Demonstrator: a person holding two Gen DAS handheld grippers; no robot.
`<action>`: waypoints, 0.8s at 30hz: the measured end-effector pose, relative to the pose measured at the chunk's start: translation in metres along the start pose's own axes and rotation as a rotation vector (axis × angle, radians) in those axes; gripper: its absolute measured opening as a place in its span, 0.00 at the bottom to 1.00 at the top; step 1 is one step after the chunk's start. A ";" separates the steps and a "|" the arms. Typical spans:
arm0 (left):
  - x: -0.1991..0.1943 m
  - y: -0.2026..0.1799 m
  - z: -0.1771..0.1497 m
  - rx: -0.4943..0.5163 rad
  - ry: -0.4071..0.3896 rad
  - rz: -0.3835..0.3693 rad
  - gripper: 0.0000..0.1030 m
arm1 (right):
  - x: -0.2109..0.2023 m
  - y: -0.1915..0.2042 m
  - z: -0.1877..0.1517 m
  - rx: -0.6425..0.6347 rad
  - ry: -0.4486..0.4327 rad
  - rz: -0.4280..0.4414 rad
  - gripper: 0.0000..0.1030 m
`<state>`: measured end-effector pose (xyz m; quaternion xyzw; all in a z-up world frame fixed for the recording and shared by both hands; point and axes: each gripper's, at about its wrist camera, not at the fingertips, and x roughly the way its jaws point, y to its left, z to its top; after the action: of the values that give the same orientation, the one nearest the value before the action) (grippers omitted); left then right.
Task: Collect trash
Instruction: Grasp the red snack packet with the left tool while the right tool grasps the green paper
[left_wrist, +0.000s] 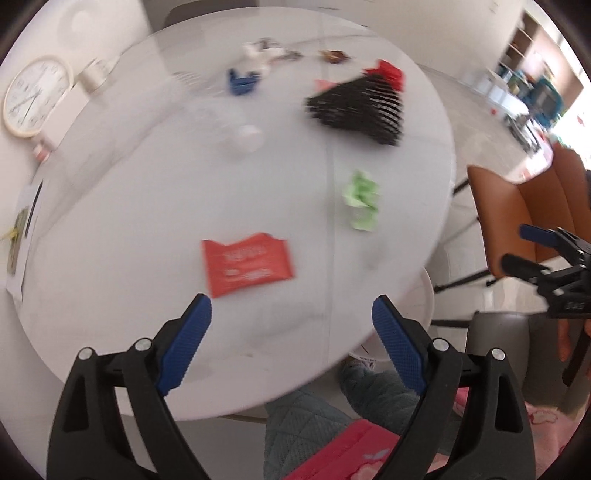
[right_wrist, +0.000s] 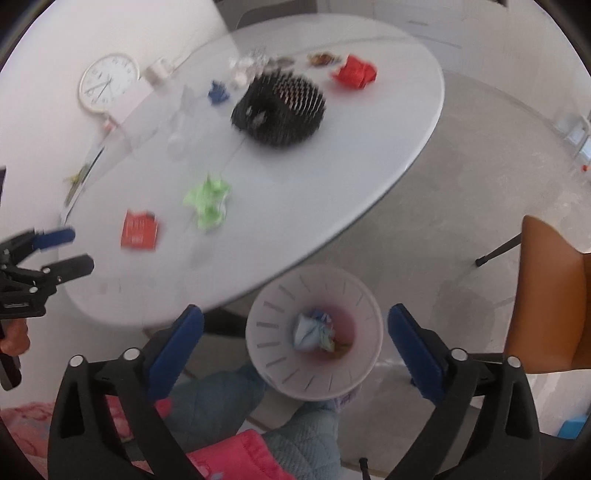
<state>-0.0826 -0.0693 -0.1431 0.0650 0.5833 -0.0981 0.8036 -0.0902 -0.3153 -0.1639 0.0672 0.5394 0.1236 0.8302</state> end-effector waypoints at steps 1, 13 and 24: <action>0.002 0.007 0.001 -0.012 0.000 -0.001 0.82 | -0.003 0.001 0.006 0.007 -0.011 -0.005 0.98; 0.051 0.043 0.012 -0.138 0.055 -0.042 0.82 | 0.026 0.050 0.037 -0.006 -0.009 -0.016 0.98; 0.106 0.031 0.021 -0.165 0.120 0.053 0.82 | 0.072 0.084 0.059 -0.120 0.034 -0.105 0.98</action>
<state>-0.0238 -0.0528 -0.2374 0.0195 0.6346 -0.0244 0.7722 -0.0200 -0.2130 -0.1825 -0.0132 0.5477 0.1133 0.8288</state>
